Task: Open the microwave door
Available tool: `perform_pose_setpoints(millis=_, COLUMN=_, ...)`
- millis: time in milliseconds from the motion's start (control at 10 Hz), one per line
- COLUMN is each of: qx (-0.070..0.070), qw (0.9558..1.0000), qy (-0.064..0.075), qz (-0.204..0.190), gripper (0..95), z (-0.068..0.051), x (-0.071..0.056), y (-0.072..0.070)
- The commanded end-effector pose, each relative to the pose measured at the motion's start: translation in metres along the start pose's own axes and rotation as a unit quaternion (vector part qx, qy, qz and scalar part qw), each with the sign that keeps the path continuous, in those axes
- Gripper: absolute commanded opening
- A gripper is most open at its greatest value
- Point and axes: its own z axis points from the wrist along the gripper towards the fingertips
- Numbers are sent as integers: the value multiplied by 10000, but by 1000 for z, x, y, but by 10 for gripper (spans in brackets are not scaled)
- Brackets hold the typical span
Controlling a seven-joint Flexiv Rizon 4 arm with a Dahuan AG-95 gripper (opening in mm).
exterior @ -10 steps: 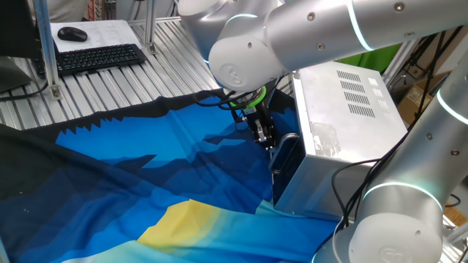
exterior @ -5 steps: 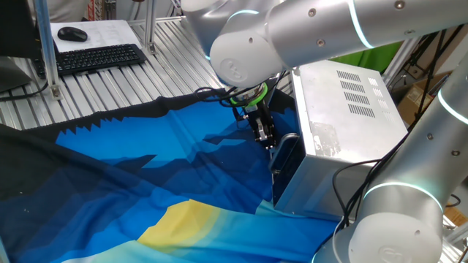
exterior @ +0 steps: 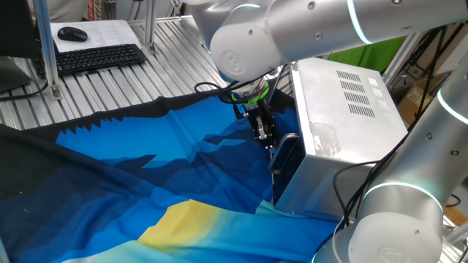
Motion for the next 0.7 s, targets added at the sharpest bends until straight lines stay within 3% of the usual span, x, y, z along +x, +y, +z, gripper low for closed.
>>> perform_pose_setpoints(millis=100, qx=-32, qw=9999, qy=69, qz=-69, gripper=190, z=4, x=-6, y=0)
perform_pose_setpoints(millis=500, qx=-50, qw=10000, qy=60, qz=-37, gripper=190, z=6, x=-9, y=2)
perform_pose_setpoints(millis=600, qx=-44, qw=10000, qy=62, qz=-43, gripper=0, z=7, x=-9, y=2)
perform_pose_setpoints(millis=700, qx=-50, qw=10000, qy=44, qz=-23, gripper=0, z=8, x=-10, y=1)
